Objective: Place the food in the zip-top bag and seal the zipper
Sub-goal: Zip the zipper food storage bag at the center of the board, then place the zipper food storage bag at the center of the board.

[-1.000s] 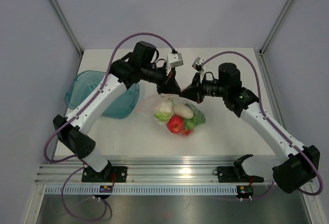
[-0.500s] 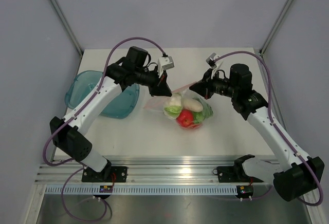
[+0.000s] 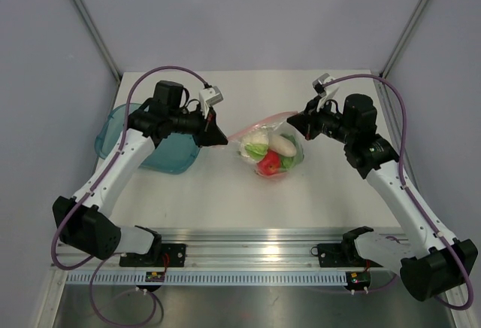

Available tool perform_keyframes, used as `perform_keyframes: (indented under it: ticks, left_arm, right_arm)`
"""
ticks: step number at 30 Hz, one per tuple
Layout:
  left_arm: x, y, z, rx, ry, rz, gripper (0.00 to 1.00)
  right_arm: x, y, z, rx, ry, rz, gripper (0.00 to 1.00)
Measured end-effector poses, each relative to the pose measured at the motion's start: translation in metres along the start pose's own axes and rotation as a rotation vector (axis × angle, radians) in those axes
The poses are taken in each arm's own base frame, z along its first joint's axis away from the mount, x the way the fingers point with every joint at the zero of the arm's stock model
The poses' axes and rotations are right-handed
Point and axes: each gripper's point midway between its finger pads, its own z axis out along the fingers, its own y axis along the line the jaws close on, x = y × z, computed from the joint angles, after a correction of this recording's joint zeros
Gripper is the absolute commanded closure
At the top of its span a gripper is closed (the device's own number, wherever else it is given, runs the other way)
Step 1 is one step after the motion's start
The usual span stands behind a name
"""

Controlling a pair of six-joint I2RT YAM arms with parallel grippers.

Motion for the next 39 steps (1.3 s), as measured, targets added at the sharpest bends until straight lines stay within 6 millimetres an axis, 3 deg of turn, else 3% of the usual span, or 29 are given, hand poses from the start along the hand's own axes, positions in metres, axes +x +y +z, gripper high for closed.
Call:
perform_keyframes:
  ticks: [9, 25, 29, 35, 39]
  left_arm:
    - [0.014, 0.018, -0.006, -0.029, -0.004, -0.067, 1.00]
    - [0.007, 0.019, -0.007, -0.018, -0.028, -0.098, 1.00]
    - [-0.013, 0.031, 0.000, -0.023, -0.053, -0.134, 1.00]
    - [-0.064, 0.070, 0.020, -0.026, -0.091, -0.178, 1.00]
    - [-0.096, 0.087, 0.027, -0.029, -0.133, -0.174, 1.00]
  right_arm:
    - [-0.005, -0.009, -0.005, 0.064, -0.021, -0.002, 1.00]
    - [0.000, -0.019, -0.004, 0.124, -0.021, 0.054, 1.00]
    - [-0.004, -0.038, 0.004, 0.198, -0.043, 0.053, 1.00]
    - [-0.010, -0.096, 0.035, 0.371, -0.067, 0.000, 1.00]
    - [-0.026, -0.126, 0.049, 0.451, -0.091, -0.058, 1.00]
